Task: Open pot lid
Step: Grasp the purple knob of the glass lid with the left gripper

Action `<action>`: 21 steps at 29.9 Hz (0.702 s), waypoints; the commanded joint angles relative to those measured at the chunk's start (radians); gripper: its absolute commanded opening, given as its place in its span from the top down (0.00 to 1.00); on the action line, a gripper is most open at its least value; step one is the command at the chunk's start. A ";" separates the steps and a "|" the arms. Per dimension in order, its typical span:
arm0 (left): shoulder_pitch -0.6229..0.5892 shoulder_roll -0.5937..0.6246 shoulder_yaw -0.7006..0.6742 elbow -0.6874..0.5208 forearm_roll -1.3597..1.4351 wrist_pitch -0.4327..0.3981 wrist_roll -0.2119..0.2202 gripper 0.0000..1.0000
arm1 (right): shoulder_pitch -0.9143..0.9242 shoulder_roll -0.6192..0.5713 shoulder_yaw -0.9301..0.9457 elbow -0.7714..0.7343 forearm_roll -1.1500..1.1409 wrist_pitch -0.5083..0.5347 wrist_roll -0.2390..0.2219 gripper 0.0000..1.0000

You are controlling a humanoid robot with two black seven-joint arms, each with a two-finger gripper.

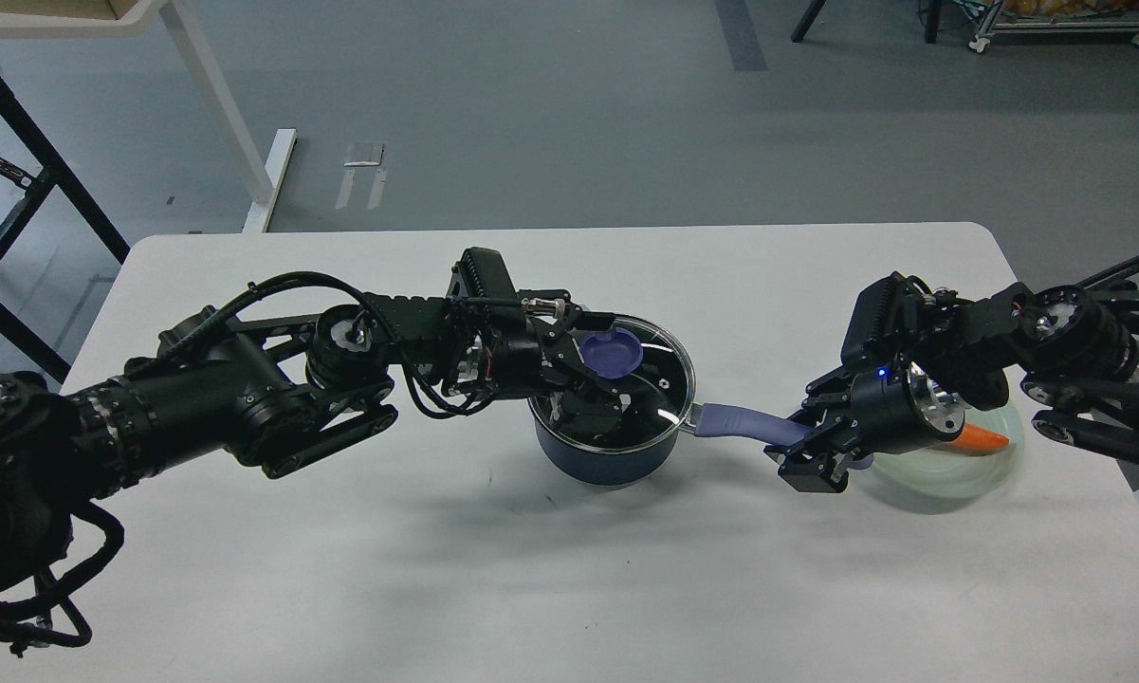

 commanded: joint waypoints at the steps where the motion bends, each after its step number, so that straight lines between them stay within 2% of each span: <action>1: 0.001 0.000 0.000 0.000 0.000 0.000 0.000 0.16 | -0.002 0.000 0.000 0.000 0.000 0.000 0.000 0.72; 9: 0.000 -0.009 -0.002 0.000 0.000 0.002 0.000 0.61 | -0.007 -0.003 0.000 0.000 0.000 0.000 0.000 0.72; 11: -0.003 -0.011 -0.002 -0.006 0.000 0.002 0.000 0.64 | -0.007 -0.003 0.000 0.000 0.001 0.000 0.000 0.72; 21: -0.057 0.026 -0.005 -0.063 -0.038 0.005 0.000 0.64 | -0.007 -0.003 0.000 0.000 0.000 0.000 0.000 0.72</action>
